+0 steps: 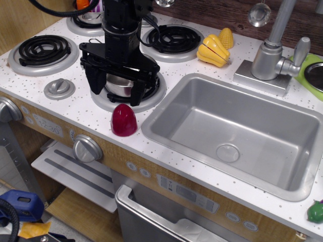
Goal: Put sweet potato in pan which is on stove
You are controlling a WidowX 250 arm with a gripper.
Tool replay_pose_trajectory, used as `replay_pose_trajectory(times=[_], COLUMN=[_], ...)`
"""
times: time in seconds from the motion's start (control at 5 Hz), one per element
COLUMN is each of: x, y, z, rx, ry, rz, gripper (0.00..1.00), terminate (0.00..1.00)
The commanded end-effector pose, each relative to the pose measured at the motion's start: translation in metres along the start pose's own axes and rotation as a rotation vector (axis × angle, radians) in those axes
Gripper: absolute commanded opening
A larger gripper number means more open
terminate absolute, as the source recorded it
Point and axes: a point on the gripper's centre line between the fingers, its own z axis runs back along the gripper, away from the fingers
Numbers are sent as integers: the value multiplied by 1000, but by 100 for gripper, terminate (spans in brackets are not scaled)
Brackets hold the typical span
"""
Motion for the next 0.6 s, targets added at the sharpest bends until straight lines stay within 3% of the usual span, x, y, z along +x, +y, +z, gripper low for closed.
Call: replay_pose_trajectory(times=[0.0, 0.2, 0.4], x=[0, 7, 12], y=[0, 3, 7], z=[0, -14, -25], rx=[0, -31, -72], ry=[0, -51, -65], rz=[0, -29, -45], gripper=[100, 100, 100], terminate=[0, 0, 0])
